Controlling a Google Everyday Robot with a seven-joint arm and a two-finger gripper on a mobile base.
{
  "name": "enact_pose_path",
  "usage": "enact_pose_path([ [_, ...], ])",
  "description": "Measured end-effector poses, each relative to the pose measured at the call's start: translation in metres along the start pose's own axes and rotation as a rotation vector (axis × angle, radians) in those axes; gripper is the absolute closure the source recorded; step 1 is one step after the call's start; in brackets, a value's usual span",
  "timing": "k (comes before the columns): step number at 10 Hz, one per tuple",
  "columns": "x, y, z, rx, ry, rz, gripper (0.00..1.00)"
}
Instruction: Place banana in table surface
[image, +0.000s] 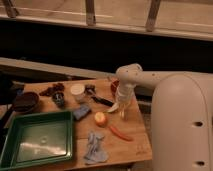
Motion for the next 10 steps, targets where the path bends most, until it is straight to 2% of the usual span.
enact_pose_path([
  [3,-0.007,-0.006,-0.055,0.069,-0.049,-0.011,1.0],
  [5,-0.01,-0.012,-0.085,0.1,-0.091,-0.011,1.0],
  [7,-0.009,-0.019,-0.094,0.125,-0.108,-0.002,1.0],
  [10,-0.009,-0.022,-0.092,0.14,-0.11,0.004,1.0],
])
